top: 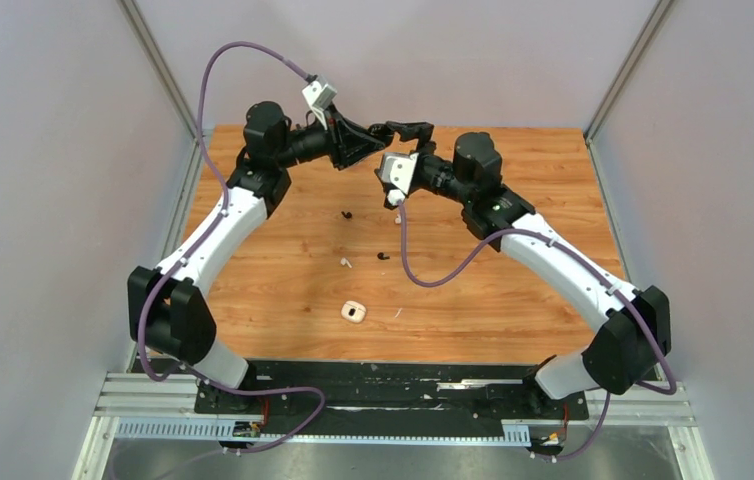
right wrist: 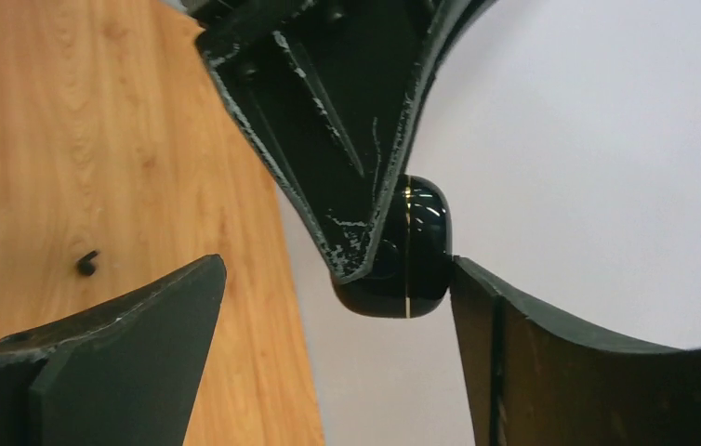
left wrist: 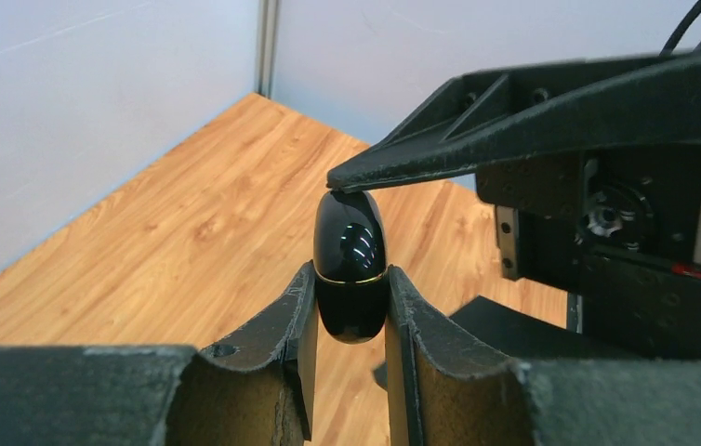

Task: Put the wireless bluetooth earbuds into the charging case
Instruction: Pick up the charging case at the center of the board, then open the charging case.

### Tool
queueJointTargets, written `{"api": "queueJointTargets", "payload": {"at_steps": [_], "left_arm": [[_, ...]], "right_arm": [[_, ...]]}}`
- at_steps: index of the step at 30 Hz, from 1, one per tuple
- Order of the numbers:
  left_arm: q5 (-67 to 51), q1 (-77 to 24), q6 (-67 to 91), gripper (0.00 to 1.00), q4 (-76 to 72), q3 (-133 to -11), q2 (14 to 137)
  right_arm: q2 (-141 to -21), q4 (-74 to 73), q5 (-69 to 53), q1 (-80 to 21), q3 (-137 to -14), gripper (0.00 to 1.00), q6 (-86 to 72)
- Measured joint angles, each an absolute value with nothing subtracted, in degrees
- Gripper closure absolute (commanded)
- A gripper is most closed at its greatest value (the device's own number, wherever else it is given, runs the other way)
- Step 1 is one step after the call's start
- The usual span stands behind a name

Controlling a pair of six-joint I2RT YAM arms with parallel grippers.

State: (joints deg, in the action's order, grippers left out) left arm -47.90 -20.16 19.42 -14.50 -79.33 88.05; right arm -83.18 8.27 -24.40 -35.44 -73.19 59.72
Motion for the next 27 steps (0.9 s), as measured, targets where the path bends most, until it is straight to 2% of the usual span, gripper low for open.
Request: {"api": "queueJointTargets", "payload": {"at_steps": [4,12,20,27], "left_arm": [[-49.5,-19.9,18.4,1.00,-15.3,-79.3,89.3],[-60.3,-19.4,10.7,1.00,-20.3,-76.5,90.1],[-66.5,-19.4,4.3,1.00,-21.3,-72.9,90.1],[-67.1,-19.4,2.4,1.00,-21.5,-69.0,90.1]], "right_arm": [[-83.2,-4.4,-30.2,-32.0,-78.9,0.00,54.9],[-86.6,-22.3,-46.4,-17.4,-98.5,0.00,36.5],[-91.2,-30.5,-62.5,-16.6,-98.3,0.06,29.4],[-98.9,-34.0,-66.9,-17.2,-100.0,0.09,23.0]]}}
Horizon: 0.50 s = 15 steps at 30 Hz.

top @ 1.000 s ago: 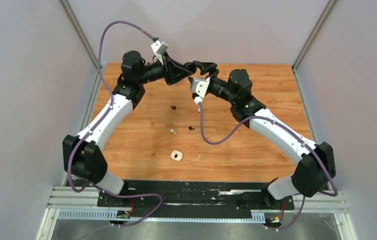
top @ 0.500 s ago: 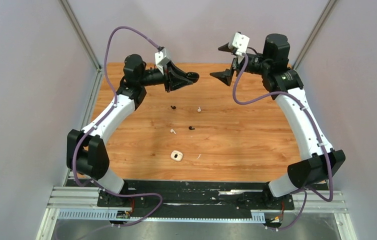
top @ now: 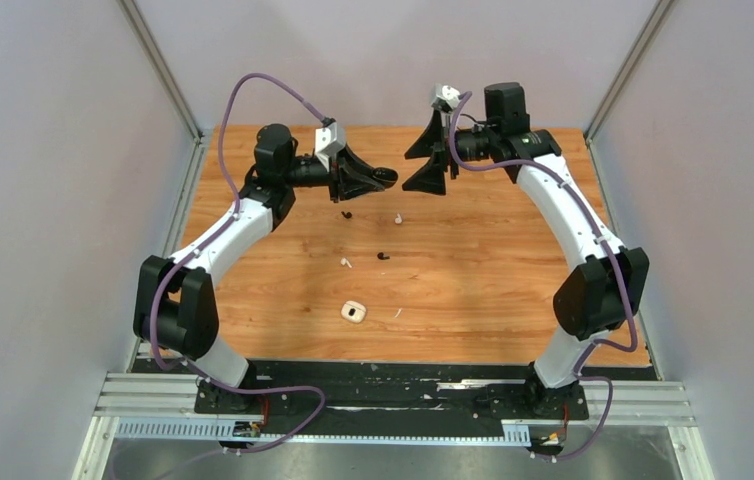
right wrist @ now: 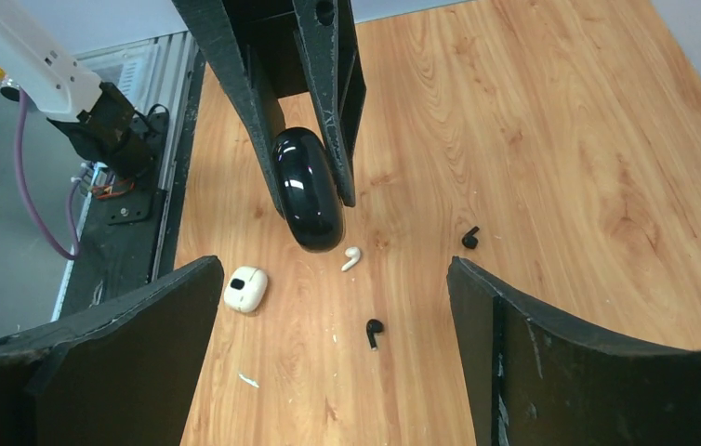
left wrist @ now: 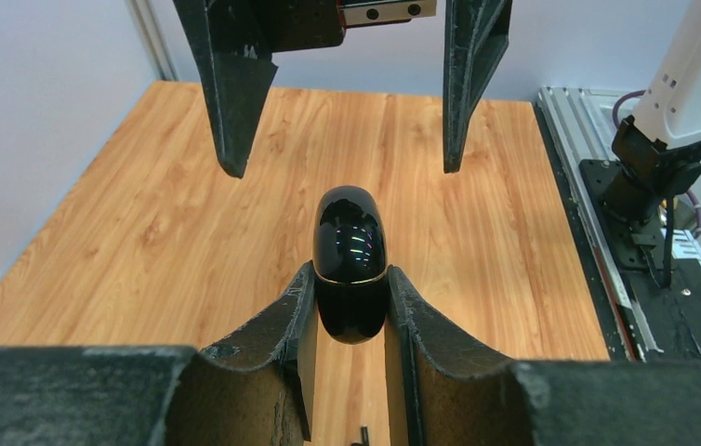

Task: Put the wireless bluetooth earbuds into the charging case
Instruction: Open the charging case.

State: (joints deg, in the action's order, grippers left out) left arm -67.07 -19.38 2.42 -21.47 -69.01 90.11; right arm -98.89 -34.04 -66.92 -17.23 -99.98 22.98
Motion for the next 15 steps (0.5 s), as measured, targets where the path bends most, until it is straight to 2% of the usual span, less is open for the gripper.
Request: {"api": "queueJointTargets", "payload": {"at_steps": [15], "left_arm": [[-66.6,-19.4,2.2,1.00,-21.7,-68.9,90.1]], "right_arm": [[-100.1,-33.5,-63.9,-20.8,-101.5,0.13,20.9]]}}
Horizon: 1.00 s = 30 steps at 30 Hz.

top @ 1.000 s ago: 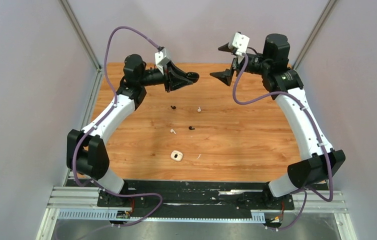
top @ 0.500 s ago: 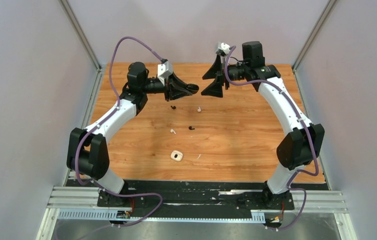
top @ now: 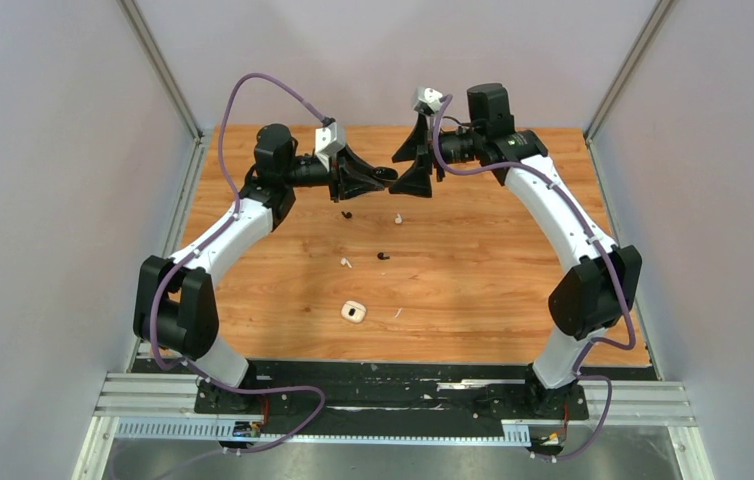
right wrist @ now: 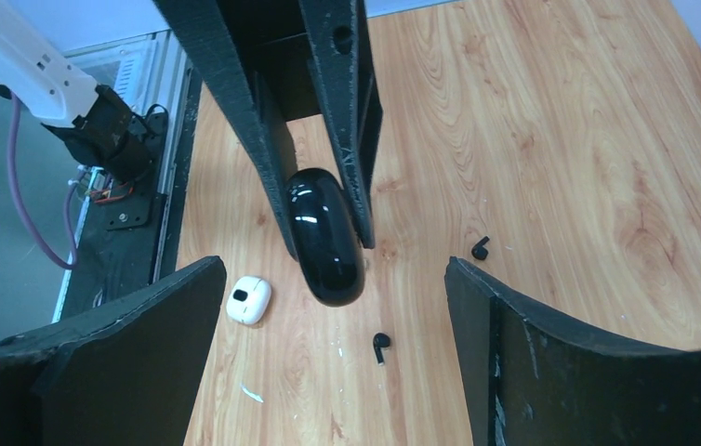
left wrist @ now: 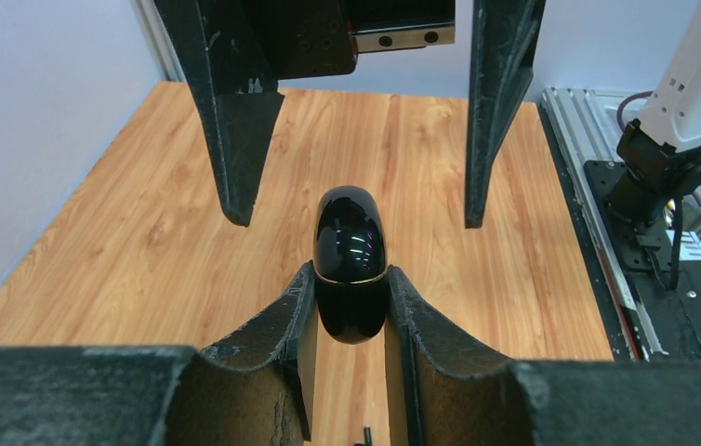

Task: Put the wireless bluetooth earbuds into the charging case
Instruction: Open the charging case.

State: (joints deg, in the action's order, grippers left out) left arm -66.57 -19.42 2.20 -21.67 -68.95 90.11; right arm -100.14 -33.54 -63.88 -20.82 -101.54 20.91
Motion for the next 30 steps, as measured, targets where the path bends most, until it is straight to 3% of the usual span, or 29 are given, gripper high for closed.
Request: {"api": "queueJointTargets", "payload": {"at_steps": [14,30], "left_arm": [[-65.3,-19.4,2.0,1.00,-21.3,-68.9,90.1],[-62.1,-19.1,1.4,1.00,-22.7,-68.9,90.1]], "right_arm": [[-101.4,-30.8,-54.5,-21.0,-101.5,0.22,18.8],[-101.6,-30.1,-50.1,-21.2,-104.2,0.24,17.6]]}}
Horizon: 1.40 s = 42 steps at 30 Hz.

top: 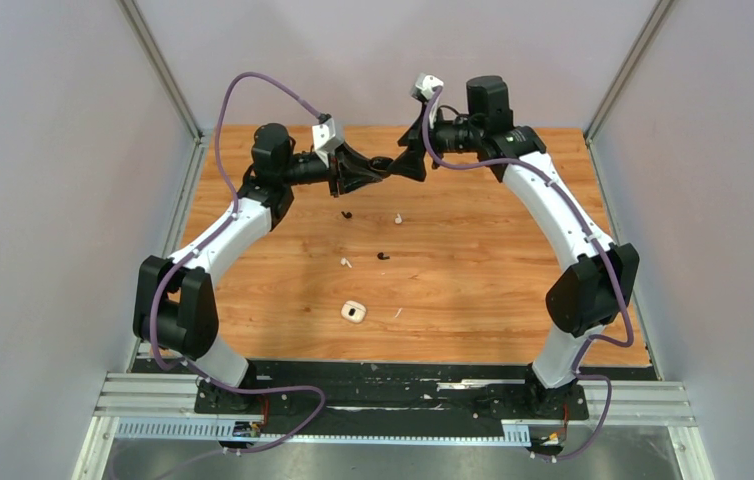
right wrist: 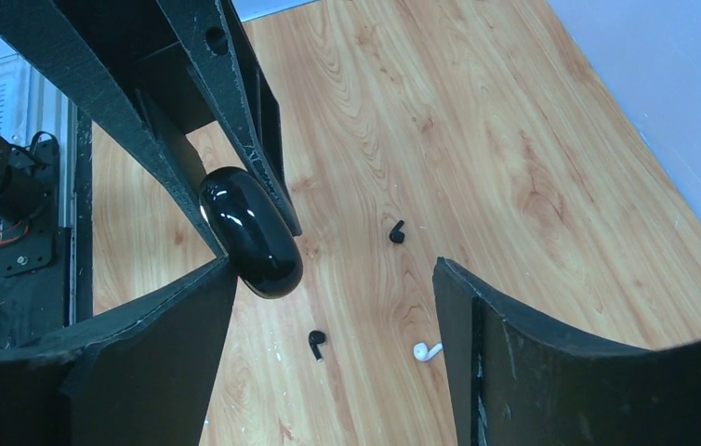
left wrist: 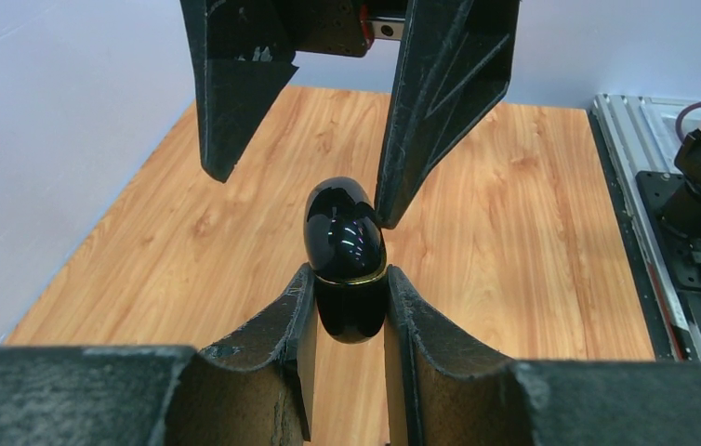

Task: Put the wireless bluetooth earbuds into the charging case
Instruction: Open the charging case.

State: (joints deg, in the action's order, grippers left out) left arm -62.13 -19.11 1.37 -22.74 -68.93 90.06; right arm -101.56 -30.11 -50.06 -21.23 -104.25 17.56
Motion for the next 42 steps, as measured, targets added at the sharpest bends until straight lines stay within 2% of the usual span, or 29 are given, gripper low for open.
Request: {"api": "queueJointTargets", "payload": {"at_steps": [10,24,29,35,42], "left_arm": [[-64.5,-19.9,1.4,1.00,-21.1,-68.2,90.1],[-63.5,-19.9,6.8,1.00,-21.3,-68.2,90.1],[-62.8,-19.9,9.0,1.00,-22.2,-68.2,91.1],[-62.5,-19.9,11.1,1.00,-22.6,-68.2,92.4],[-62.6,-19.9,11.5,1.00,-23.2,-68.2,92.4]], "right_arm": [[-101.6,-26.4,-47.0,-20.2,-105.0,0.29,17.1],[-99.1,-25.5,-49.9,-20.1,-103.6,0.23,20.1],[-94.6,-25.0,-52.9,-20.1,-99.9,0.28,21.3],[-93.6,-25.3,-55.1,-20.1,-97.3,0.42,23.0],[-94.9,-26.4,-55.1,-20.1,-97.3,0.43,24.3]]}}
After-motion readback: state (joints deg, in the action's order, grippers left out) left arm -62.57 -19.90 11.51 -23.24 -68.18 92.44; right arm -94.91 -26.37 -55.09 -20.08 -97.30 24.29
